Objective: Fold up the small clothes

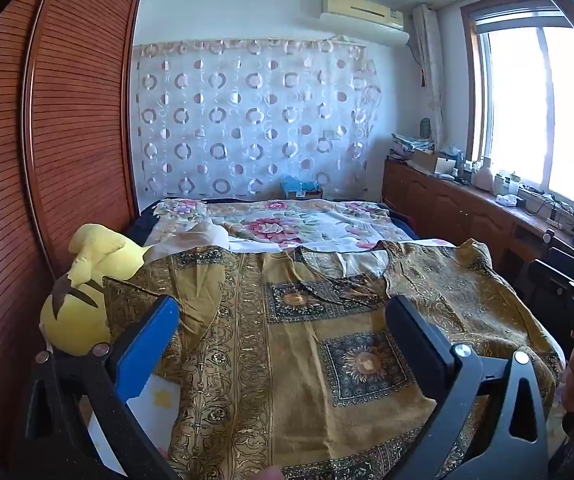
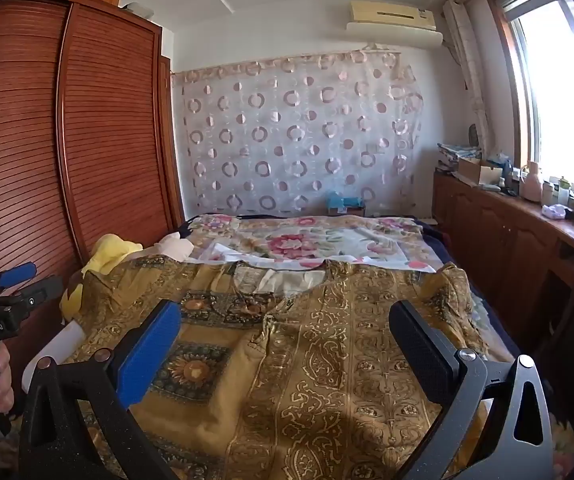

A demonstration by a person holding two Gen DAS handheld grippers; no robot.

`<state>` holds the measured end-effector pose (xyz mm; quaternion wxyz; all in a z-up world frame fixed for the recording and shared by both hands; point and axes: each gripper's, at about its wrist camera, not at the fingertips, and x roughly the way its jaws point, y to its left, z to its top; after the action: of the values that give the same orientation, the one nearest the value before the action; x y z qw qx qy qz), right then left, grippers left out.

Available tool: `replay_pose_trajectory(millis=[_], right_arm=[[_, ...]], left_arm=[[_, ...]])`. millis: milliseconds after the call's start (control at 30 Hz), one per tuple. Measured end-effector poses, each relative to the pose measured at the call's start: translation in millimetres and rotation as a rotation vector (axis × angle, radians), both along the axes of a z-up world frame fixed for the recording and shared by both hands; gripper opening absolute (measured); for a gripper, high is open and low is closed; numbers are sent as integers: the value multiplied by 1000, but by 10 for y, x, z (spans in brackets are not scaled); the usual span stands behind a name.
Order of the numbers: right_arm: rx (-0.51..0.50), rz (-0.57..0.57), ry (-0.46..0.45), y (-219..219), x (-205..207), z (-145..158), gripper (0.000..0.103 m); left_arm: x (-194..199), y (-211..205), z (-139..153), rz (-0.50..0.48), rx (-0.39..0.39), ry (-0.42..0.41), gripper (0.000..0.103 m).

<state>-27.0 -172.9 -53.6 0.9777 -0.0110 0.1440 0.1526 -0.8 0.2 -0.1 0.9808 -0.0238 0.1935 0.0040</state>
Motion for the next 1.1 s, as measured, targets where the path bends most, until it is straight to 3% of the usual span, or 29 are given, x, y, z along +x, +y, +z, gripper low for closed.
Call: replay_pose_trajectory(millis=[1100], right_arm=[[10, 0, 14, 17, -12, 9, 103]], left_arm=[[-25, 40, 31, -2, 23, 8, 103]])
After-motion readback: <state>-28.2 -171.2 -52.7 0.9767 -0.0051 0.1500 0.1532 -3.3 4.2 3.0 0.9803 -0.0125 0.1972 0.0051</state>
